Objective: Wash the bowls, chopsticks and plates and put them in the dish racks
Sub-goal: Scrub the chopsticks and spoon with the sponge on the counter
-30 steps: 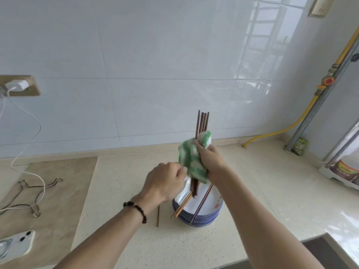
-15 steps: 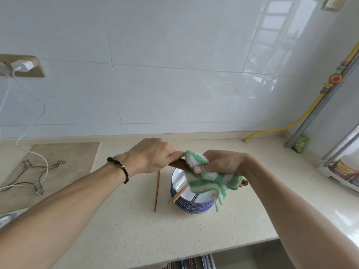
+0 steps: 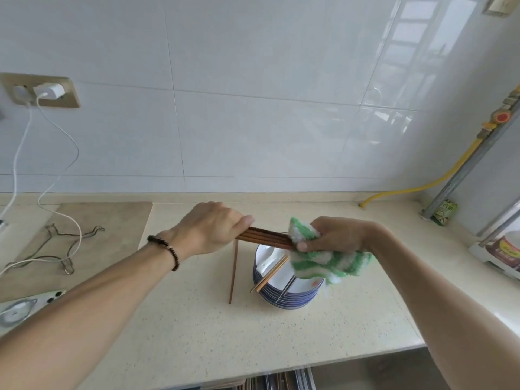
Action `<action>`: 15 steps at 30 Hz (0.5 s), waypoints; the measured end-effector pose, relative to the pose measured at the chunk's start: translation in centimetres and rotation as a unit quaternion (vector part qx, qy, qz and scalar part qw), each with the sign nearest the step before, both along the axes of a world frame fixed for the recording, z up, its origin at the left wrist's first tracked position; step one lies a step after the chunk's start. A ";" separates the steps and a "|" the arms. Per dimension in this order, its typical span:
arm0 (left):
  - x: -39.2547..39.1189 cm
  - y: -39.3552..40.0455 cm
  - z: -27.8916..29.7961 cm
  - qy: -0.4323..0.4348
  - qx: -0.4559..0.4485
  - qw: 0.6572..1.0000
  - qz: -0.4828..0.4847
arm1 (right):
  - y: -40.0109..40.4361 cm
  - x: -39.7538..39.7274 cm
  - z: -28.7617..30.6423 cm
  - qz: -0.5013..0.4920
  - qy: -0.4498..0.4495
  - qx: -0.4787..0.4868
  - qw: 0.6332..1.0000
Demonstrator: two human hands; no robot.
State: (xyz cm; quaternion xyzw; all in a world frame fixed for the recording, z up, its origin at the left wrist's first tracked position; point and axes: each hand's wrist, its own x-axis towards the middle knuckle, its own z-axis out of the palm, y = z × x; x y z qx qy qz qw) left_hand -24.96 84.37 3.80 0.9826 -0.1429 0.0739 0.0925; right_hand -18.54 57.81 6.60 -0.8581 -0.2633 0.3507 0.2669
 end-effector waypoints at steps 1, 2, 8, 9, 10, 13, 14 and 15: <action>-0.3 1.2 -0.3 0.004 -0.018 1.000 0.020 | -1.1 0.2 -0.2 -0.028 -0.003 0.009 1.000; -0.5 2.0 -0.8 0.000 -0.034 0.999 0.037 | -2.0 0.4 -0.5 -0.067 0.007 0.038 0.997; -0.7 1.1 -2.5 -0.021 -0.140 0.965 0.221 | 0.0 -1.3 -4.2 -0.380 0.219 0.420 0.794; -0.6 -0.1 -2.9 -0.014 -0.171 0.959 0.224 | 1.8 -2.0 -4.8 -0.398 0.260 0.470 0.744; -0.7 -1.7 -3.6 -0.001 -0.198 0.957 0.214 | 3.7 -2.7 -5.3 -0.410 0.287 0.500 0.707; -1.3 -5.8 -5.8 0.040 -0.218 0.959 0.175 | 8.9 -4.7 -5.8 -0.459 0.273 0.490 0.690; -1.6 -6.5 -6.2 0.039 -0.229 0.959 0.161 | 9.7 -5.0 -5.5 -0.491 0.230 0.474 0.693; -2.0 -6.5 -6.3 0.035 -0.260 0.955 0.138 | 10.0 -4.8 -5.3 -0.517 0.195 0.471 0.688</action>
